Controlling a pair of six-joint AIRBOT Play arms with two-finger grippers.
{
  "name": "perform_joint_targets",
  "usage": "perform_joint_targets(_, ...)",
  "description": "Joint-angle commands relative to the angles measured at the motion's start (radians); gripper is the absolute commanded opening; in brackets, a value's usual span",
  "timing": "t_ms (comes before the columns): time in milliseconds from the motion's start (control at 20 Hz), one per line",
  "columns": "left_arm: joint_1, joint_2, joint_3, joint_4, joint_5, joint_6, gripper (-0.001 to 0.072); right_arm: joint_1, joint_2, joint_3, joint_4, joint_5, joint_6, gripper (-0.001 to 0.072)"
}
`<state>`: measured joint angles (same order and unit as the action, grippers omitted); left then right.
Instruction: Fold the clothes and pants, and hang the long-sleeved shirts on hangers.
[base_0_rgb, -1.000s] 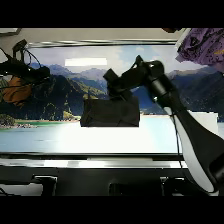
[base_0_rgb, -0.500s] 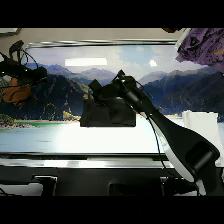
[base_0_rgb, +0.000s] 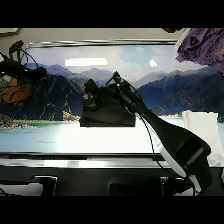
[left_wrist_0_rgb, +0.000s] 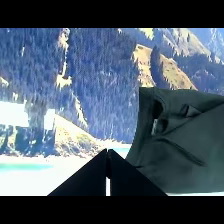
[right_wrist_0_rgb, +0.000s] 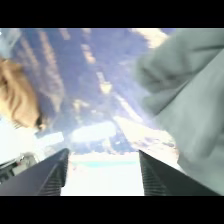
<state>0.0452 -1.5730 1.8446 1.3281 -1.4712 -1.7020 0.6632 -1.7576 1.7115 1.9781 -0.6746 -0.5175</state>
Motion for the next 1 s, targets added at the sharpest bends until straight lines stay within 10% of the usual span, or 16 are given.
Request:
perform_joint_targets(0,0.001,0.0,0.001,0.0,0.0,0.0,0.002,-0.018,0.057,0.001,0.044,0.011,-0.171,0.0522)
perform_joint_targets(250,0.001,0.0,0.001,0.0,-0.001,0.0,0.002,-0.203,0.204,0.001,0.046,-0.222,-0.322,0.0545)
perform_joint_targets(550,0.006,0.001,0.001,0.0,-0.003,0.001,0.002,-0.688,0.262,-0.024,0.165,-0.67,-0.8,0.0611)
perform_joint_targets(950,0.029,0.001,0.001,0.0,-0.008,0.005,0.002,-0.904,0.178,-0.506,0.453,-0.592,-1.221,0.0546)
